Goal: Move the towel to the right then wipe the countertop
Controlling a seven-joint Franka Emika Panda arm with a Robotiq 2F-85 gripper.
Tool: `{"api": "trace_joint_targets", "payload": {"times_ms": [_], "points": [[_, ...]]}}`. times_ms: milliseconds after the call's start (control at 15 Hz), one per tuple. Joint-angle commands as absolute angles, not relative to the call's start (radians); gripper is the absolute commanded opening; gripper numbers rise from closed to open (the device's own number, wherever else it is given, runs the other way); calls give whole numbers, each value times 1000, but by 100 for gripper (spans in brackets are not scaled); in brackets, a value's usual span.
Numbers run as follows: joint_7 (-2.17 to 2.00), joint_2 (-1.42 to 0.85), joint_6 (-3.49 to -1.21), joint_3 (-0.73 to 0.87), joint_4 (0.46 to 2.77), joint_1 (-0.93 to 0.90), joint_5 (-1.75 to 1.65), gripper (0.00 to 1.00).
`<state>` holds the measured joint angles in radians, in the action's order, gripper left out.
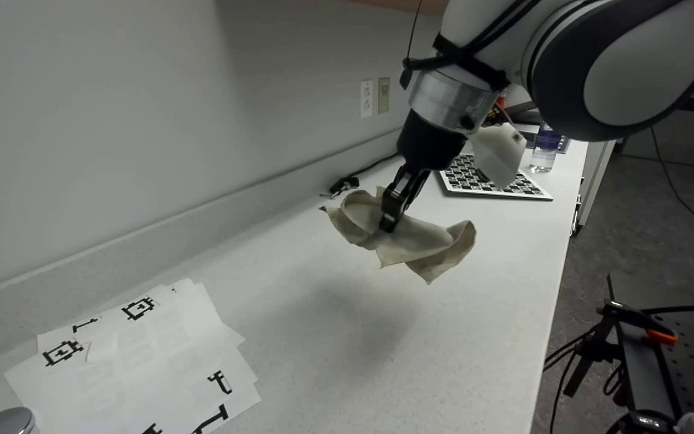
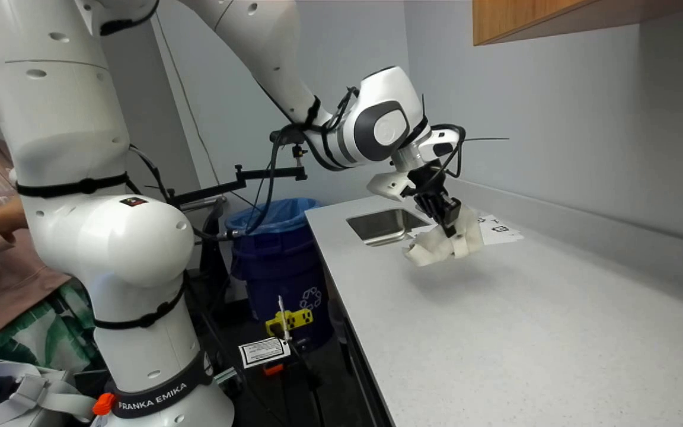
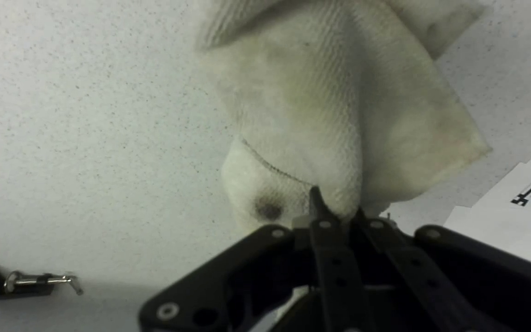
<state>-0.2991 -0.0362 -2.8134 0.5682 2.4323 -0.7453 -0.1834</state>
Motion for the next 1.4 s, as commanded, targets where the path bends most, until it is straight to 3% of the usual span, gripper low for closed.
{"api": "trace_joint_targets", "payload": {"times_ms": [0,333,400,533,1000,1067,1333], "points": [[-267,64,-2721,331,2453,-520,-160,2],[-167,89,-2629,80,2440,-298,-9,2],[-154,90,-2612,53,2437,-274,4,32],[-137,92,-2593,16,2434,-236,24,40],[-120,107,-2577,-37,2443,-164,27,93],[-123,110,-2579,-40,2446,-159,24,99],[-131,131,-2591,-47,2462,-145,17,100]]}}
